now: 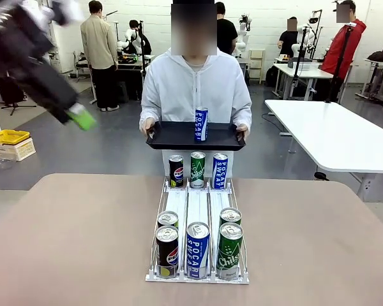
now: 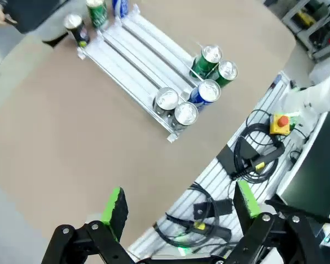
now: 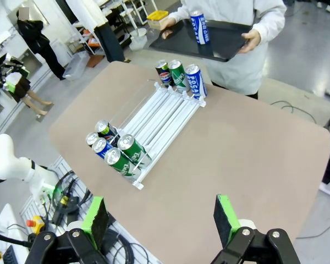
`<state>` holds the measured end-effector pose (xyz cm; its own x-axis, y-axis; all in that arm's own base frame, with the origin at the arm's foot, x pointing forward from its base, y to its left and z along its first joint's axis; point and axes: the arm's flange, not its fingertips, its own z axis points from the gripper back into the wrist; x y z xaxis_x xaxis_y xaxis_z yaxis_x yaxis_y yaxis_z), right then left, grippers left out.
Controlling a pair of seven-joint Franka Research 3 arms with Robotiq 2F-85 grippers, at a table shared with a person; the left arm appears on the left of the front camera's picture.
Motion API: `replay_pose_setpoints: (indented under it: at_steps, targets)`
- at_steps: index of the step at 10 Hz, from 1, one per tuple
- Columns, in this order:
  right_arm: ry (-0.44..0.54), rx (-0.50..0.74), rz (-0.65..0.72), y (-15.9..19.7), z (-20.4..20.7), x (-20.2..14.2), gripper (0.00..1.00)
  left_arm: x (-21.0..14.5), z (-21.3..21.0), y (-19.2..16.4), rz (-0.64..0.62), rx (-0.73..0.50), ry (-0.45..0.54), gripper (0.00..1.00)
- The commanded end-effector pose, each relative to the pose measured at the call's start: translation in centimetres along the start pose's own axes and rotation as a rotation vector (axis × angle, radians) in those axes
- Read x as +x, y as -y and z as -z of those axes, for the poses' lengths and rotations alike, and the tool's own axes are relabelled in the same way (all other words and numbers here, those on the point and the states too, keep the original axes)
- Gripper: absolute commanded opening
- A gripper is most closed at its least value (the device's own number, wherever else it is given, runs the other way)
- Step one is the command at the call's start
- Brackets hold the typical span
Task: Retrieve and hand over the desired beverage to the person.
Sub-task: Pick up another can of the same type that the person held from the Automatic Can Dispenser.
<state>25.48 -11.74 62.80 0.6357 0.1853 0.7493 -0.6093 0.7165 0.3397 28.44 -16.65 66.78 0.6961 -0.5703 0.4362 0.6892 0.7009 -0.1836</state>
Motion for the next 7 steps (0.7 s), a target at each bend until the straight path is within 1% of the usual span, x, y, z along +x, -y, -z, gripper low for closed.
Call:
replay_pose_setpoints:
  at_steps: [1, 2, 4, 5, 7]
  targets:
    - [0.02, 0.032, -0.01, 0.1, 0.1, 0.2, 1.0, 3.7, 2.6, 2.2, -0.25, 0.087, -0.136, 1.0]
    - [0.02, 0.032, -0.01, 0.1, 0.1, 0.2, 1.0, 4.5, 5.2, 3.5, -0.34, 0.134, -0.156, 1.0]
    - [0.02, 0.032, -0.01, 0.1, 0.1, 0.2, 1.0, 4.8, 10.1, 5.3, -0.423, 0.2, -0.163, 1.0]
    - [0.02, 0.032, -0.01, 0.1, 0.1, 0.2, 1.0, 4.8, 12.2, 5.8, -0.461, 0.225, -0.145, 1.0]
    - [0.02, 0.032, -0.01, 0.1, 0.1, 0.2, 1.0, 5.2, 14.7, 5.7, -0.499, 0.283, -0.087, 1.0]
